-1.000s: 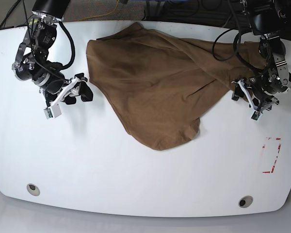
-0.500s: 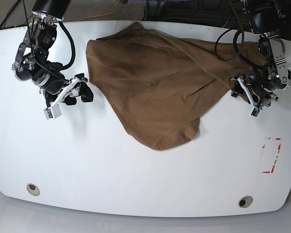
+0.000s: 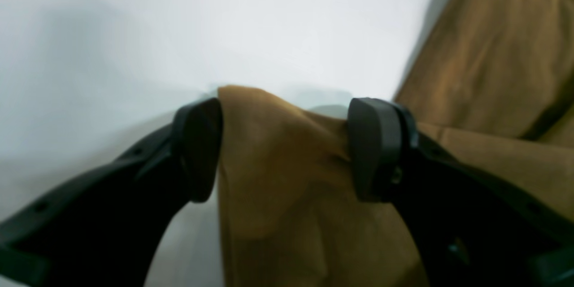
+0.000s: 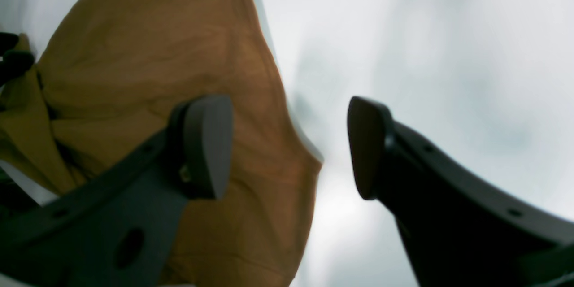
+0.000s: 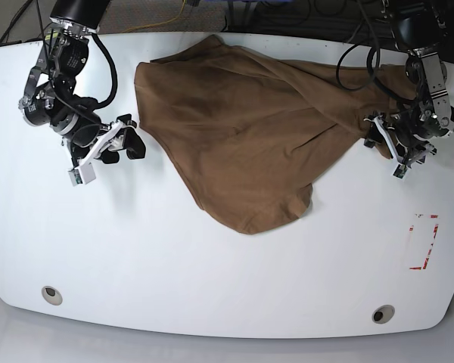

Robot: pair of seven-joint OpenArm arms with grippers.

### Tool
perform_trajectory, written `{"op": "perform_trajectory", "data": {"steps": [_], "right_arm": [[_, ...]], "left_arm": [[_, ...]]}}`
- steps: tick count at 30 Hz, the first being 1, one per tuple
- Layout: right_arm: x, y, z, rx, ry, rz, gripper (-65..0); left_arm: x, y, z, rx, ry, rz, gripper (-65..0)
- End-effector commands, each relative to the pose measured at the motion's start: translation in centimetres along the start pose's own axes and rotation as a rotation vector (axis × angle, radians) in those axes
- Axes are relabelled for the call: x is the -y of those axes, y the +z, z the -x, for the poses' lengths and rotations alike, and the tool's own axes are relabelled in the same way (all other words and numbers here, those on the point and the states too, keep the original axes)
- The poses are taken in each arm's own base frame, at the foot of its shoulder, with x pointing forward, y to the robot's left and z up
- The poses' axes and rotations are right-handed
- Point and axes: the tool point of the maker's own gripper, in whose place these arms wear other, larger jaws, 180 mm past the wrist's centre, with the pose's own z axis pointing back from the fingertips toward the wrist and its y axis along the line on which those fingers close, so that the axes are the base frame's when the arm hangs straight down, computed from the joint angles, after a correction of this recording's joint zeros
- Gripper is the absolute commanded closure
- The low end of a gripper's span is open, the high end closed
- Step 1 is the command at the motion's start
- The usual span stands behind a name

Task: Layout the t-shirt on the table in an organized manner, then fold the t-shirt properly
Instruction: 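Lower the left gripper and grasp the shirt fabric beside it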

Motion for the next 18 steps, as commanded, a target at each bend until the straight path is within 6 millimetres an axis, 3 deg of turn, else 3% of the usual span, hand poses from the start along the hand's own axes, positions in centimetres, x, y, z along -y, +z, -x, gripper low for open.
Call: {"op": "perform_trajectory", "data": {"steps": [1,9,12,18], "right_arm": [[-0.06,0.45,-1.47,0.047,0.020,-0.002,-38.8],[-0.07,0.45,-1.47,0.047,0.021,-0.003,-38.8],[-0.07,0.45,-1.47,0.047,0.021,-0.003,-38.8],[-0.07,0.45,-1.47,0.047,0.021,-0.003,-38.8]], "left_arm": [[-1.26,0.48,-0.37,-0.013,-0.037,-0.048,-41.1],[-0.91,0.27,-0.21,-0.019,-0.038,-0.046,-40.7],[-0.91,0.27,-0.21,-0.019,-0.038,-0.046,-37.6],[-0.93,0.27,-0.19,-0.020,-0.039,-0.047,-15.8]]}}
